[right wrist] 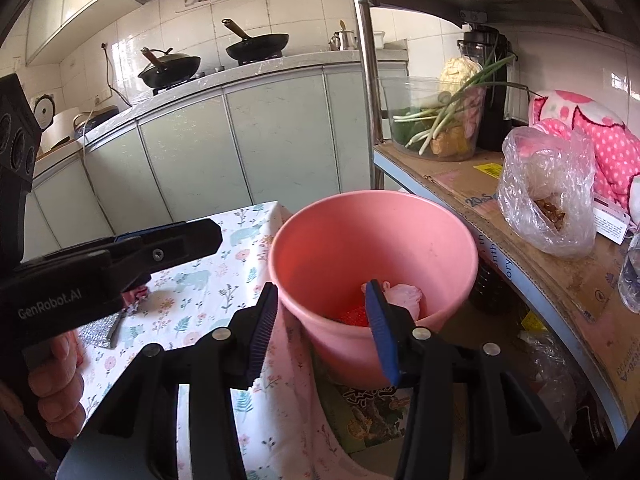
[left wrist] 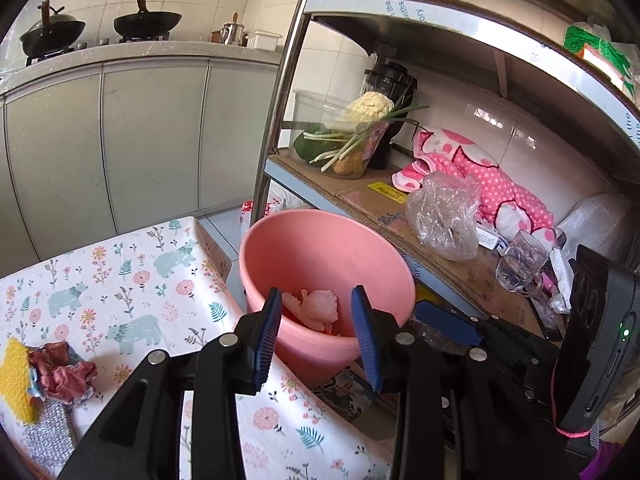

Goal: Collect trash
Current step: 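Move both tools back over the yellow net and maroon cloth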

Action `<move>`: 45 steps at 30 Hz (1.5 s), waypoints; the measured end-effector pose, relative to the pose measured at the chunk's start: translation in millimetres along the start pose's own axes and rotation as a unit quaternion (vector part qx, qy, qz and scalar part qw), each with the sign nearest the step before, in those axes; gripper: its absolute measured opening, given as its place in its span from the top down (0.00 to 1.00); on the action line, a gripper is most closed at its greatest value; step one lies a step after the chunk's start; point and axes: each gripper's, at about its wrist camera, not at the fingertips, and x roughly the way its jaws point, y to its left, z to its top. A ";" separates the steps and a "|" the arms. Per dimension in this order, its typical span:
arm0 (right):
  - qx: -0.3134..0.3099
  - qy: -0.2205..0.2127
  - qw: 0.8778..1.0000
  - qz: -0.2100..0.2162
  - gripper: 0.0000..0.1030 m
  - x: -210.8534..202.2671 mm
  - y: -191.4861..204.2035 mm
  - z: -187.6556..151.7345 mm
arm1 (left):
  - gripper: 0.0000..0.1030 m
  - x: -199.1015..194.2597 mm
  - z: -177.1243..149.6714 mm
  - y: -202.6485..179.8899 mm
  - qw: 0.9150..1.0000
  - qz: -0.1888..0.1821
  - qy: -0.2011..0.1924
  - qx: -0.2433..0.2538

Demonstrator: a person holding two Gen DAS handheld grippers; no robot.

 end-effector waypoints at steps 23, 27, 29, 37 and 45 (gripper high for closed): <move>-0.077 0.012 0.995 0.054 0.55 -48.1 97.3 -31.5 | 0.63 -102.1 -67.6 24.0 0.998 0.067 -0.005 -0.002; -0.094 0.020 0.993 0.068 0.55 -48.9 121.3 -38.3 | 0.63 -112.7 -77.0 37.1 0.997 0.080 -0.003 -0.015; -0.105 0.024 0.991 0.073 0.55 -49.0 134.3 -41.6 | 0.63 -118.0 -81.4 44.7 0.996 0.086 -0.003 -0.021; -0.130 0.043 0.987 0.090 0.55 -41.0 173.6 -48.1 | 0.63 -135.8 -95.8 77.2 0.993 0.108 -0.004 -0.047; -0.122 0.063 0.983 0.121 0.55 -27.8 191.9 -52.1 | 0.63 -148.3 -105.2 103.1 0.989 0.137 0.001 -0.064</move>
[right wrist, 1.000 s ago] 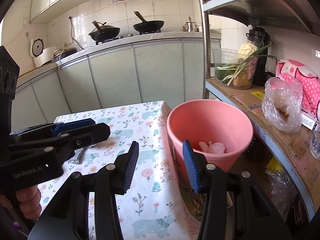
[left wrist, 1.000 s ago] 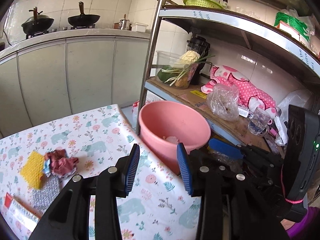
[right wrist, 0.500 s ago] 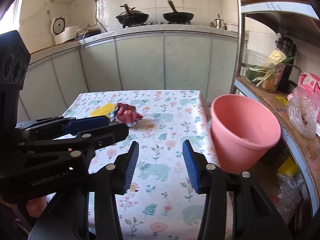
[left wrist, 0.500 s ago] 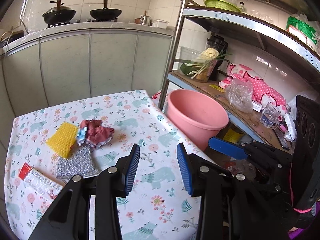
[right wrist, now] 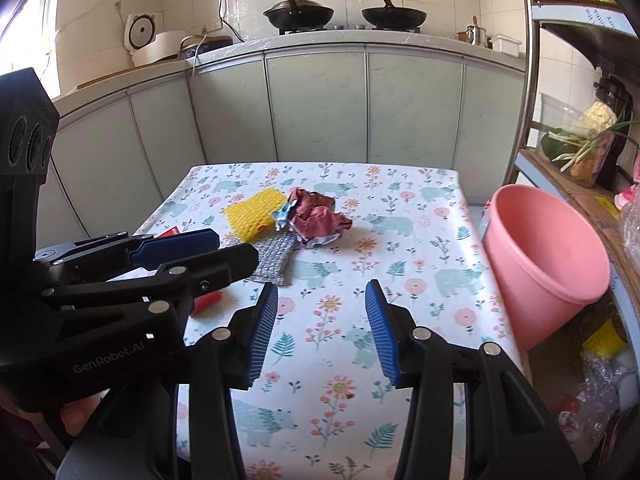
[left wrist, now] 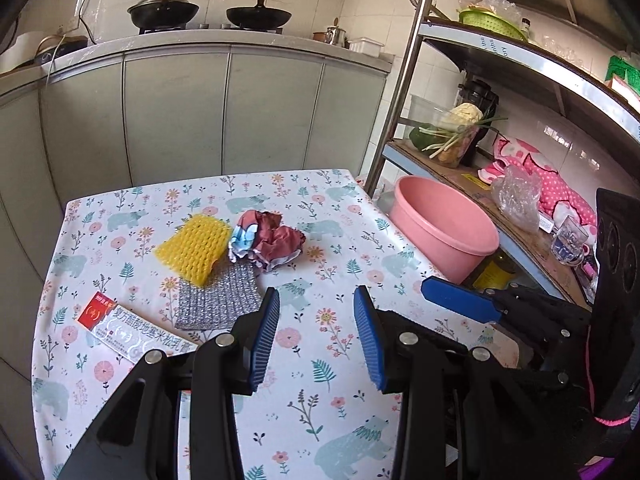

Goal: Collect trash
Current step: 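Move both tools back over the yellow net and maroon cloth, then grasp the yellow foam net with the left tool while the right tool grasps the maroon cloth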

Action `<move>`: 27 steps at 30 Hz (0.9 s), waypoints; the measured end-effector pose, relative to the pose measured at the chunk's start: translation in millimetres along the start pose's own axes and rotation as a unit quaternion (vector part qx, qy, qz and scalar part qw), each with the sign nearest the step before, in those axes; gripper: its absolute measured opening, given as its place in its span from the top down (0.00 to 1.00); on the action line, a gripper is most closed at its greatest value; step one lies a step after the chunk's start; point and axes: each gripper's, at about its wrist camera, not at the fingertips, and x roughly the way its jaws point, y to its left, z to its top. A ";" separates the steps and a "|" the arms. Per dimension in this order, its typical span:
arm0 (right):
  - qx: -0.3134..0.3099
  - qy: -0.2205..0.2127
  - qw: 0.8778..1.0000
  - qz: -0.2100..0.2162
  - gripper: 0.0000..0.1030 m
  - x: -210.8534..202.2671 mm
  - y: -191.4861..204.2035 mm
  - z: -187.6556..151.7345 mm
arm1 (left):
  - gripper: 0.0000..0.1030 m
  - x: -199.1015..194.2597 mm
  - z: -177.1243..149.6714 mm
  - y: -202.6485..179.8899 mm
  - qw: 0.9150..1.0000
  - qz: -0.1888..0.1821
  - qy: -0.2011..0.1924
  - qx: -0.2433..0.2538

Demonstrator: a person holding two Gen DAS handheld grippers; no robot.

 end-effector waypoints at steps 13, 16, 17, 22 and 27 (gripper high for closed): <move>-0.011 0.010 1.000 0.027 0.55 -1.8 -16.3 -10.1 | 0.63 -5.6 7.0 58.5 0.998 0.052 -0.007 -0.031; -0.007 0.007 0.999 0.039 0.55 1.1 -23.6 -7.3 | 0.63 9.2 15.4 72.1 0.997 0.073 0.011 -0.029; -0.007 0.007 0.999 0.043 0.55 2.5 -24.8 -6.5 | 0.63 15.9 17.3 74.0 0.996 0.078 0.020 -0.024; -0.016 0.012 0.998 0.054 0.55 15.4 -30.6 1.0 | 0.63 57.4 23.6 73.1 0.994 0.084 0.065 0.016; -0.019 0.027 0.997 0.069 0.55 34.2 -36.9 11.2 | 0.63 79.7 36.6 77.7 0.992 0.098 0.073 0.035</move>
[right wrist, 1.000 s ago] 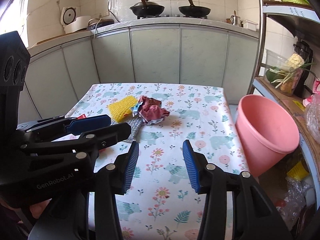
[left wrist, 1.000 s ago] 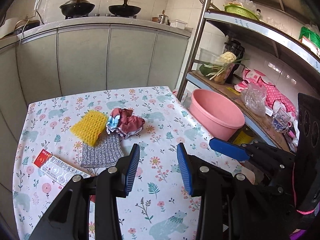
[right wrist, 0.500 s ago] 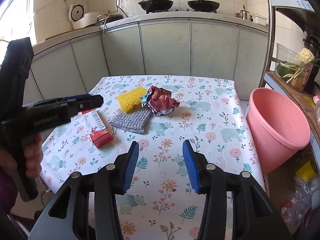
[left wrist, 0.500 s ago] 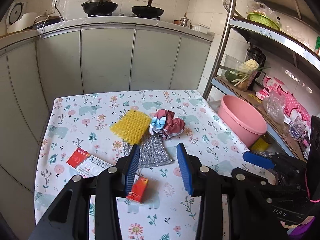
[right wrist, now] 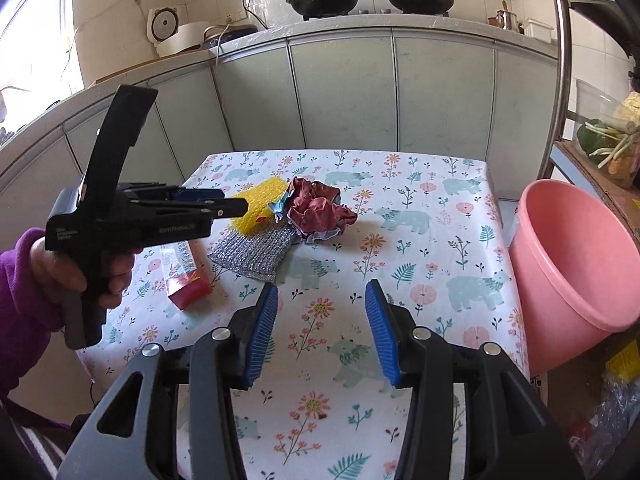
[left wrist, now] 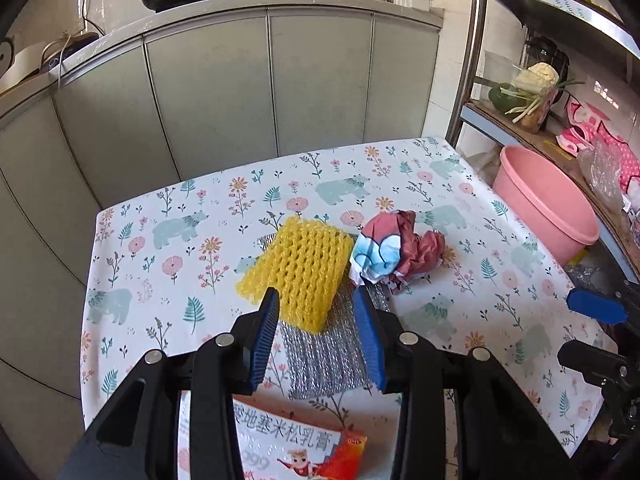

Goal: Collect trash
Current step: 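Grasp the yellow foam net with the left tool while the right tool grasps the maroon cloth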

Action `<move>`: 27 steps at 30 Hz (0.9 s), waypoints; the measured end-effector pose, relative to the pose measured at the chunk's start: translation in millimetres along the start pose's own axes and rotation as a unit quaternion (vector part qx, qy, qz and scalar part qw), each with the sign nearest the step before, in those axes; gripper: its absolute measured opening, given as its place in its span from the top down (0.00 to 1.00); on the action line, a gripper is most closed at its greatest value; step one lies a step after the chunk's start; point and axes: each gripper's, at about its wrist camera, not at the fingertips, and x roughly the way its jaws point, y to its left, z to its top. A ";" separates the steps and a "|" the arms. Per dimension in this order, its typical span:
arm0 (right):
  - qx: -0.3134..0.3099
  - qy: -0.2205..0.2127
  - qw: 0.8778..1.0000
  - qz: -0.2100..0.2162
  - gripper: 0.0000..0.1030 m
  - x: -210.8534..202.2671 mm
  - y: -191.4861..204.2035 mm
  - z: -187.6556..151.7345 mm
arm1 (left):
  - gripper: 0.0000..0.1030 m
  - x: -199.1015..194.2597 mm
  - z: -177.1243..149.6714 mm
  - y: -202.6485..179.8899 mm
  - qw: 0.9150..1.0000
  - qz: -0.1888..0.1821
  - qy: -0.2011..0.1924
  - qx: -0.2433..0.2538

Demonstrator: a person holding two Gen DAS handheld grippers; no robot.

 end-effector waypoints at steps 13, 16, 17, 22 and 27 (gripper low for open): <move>-0.010 0.032 0.999 0.043 0.46 60.6 -0.5 52.4 | 0.81 38.2 -2.3 9.3 1.000 -0.005 0.027 0.008; -0.015 0.052 0.998 0.033 0.46 80.5 -4.0 60.1 | 0.93 31.5 -3.7 13.9 1.000 -0.018 0.016 -0.002; -0.013 0.059 0.998 0.033 0.46 86.3 -6.1 62.0 | 0.93 28.8 -3.2 15.2 1.000 -0.019 0.012 -0.006; -0.021 0.071 0.997 0.036 0.45 104.6 -9.5 70.4 | 0.94 9.2 -1.7 25.9 0.999 -0.028 -0.017 -0.041; -0.053 0.093 0.993 0.056 0.43 125.4 -5.2 73.5 | 0.94 -7.0 -4.6 32.0 0.996 -0.053 -0.029 -0.070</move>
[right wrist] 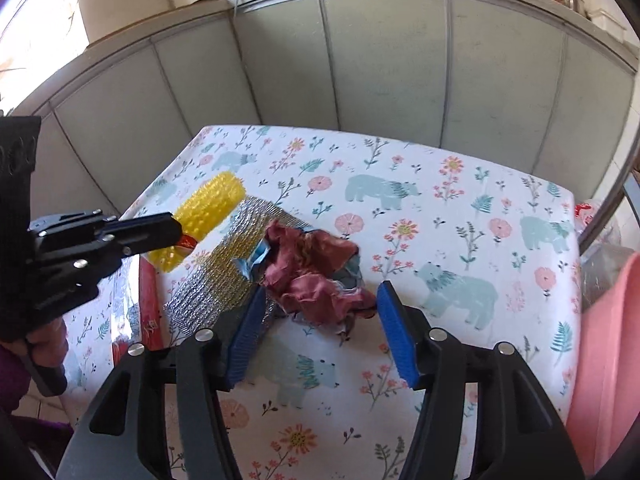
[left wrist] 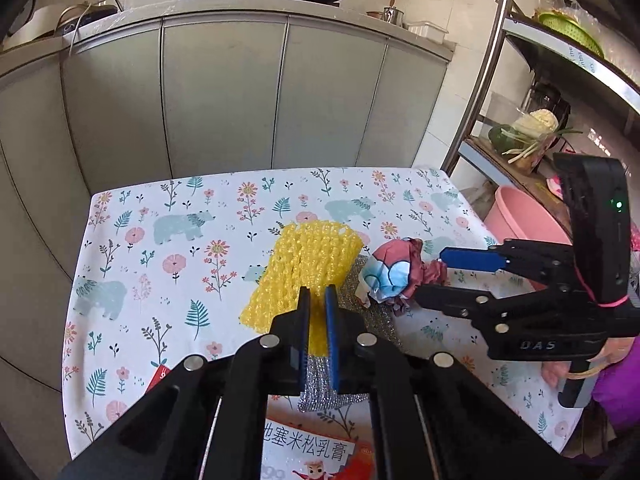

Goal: Collect trash
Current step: 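Grasp the yellow foam net with the left tool while the right tool grasps the maroon cloth, then carry the yellow net and maroon cloth to the pink bucket and open both tools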

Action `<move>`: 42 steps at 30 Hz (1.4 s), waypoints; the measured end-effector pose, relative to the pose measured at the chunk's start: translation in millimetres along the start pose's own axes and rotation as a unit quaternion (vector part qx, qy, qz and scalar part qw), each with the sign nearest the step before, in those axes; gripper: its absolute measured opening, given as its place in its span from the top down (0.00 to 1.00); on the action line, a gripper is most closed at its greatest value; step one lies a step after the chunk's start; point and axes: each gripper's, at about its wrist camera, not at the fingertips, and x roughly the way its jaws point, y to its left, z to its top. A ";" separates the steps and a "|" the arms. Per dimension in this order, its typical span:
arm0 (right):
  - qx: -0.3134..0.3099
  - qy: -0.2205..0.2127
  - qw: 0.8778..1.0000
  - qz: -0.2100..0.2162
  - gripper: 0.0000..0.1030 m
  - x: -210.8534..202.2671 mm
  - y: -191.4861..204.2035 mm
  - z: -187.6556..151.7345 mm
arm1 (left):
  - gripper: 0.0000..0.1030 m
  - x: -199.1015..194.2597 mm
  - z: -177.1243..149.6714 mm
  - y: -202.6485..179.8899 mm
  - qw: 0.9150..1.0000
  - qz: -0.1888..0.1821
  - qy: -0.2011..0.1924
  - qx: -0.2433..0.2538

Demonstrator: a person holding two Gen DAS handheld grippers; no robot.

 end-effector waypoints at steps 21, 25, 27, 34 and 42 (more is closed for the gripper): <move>0.012 -0.070 0.997 -0.013 0.76 -63.9 16.6 -50.3 | 0.94 -31.5 -9.5 -23.1 1.000 -0.015 -0.025 -0.001; 0.028 -0.106 0.994 -0.023 0.76 -99.1 15.5 -64.2 | 0.94 -43.2 -9.4 -38.9 0.999 -0.032 -0.041 0.001; 0.037 -0.123 0.991 -0.029 0.76 -116.5 13.2 -69.6 | 0.94 -47.9 -8.8 -48.7 0.998 -0.043 -0.049 0.003; 0.068 -0.143 0.986 -0.057 0.76 -154.1 0.0 -91.4 | 0.94 -62.2 -4.5 -90.8 0.995 -0.067 -0.070 0.028; 0.096 -0.168 0.976 -0.099 0.76 -193.1 -13.1 -115.7 | 0.94 -74.0 1.2 -137.3 0.989 -0.105 -0.088 0.057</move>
